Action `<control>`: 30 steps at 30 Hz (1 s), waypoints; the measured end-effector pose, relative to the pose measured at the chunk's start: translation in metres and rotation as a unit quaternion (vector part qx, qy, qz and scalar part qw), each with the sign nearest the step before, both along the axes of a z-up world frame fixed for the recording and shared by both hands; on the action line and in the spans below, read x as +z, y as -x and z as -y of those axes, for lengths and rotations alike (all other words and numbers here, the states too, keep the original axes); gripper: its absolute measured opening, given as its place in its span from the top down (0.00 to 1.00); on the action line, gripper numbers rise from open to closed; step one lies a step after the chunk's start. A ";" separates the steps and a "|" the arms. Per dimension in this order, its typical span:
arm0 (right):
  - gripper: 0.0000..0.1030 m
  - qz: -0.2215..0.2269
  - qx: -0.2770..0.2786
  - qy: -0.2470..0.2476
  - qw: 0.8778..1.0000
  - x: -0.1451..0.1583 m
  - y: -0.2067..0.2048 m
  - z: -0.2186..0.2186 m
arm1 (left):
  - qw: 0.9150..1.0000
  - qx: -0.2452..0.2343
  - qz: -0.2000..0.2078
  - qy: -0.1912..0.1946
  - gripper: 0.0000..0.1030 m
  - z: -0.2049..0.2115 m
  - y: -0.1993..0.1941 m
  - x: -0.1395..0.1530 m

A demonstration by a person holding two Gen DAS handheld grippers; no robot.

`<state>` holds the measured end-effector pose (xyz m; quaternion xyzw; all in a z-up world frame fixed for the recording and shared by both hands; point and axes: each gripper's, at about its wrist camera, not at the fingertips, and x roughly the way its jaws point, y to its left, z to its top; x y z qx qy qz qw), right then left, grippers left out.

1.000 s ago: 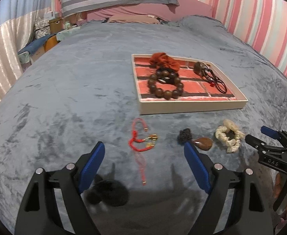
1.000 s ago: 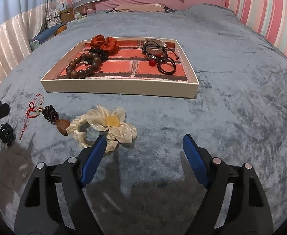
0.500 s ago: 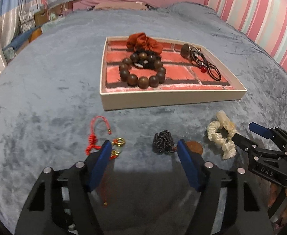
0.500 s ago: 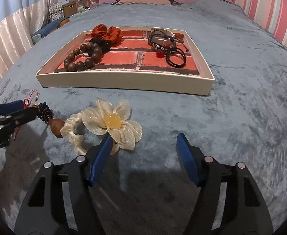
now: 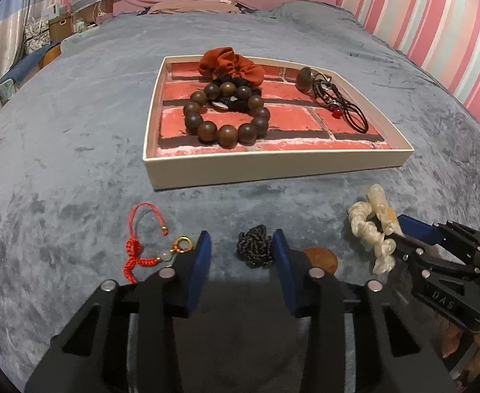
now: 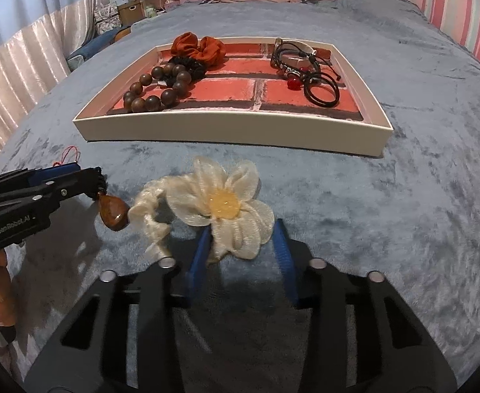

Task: Organize jewelry
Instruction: 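Grasp the black beaded bracelet with the left tool while the right tool grasps the cream flower scrunchie, then lower the black bracelet into the tray with the left tool while the right tool places the flower scrunchie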

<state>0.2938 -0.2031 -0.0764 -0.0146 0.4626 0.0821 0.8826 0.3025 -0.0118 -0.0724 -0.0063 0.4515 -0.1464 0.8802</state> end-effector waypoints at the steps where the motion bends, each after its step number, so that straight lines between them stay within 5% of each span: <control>1: 0.78 0.001 0.001 -0.001 1.000 0.001 0.000 0.000 | 1.000 -0.002 0.000 0.001 0.70 0.001 0.001 0.000; 13: 0.90 0.010 0.003 -0.018 1.000 0.003 0.003 0.005 | 1.000 -0.010 0.018 -0.007 0.80 0.008 0.006 0.000; 30: 0.91 0.028 -0.015 -0.035 0.999 0.016 0.009 0.023 | 0.999 -0.006 0.043 -0.008 0.82 0.011 0.016 0.019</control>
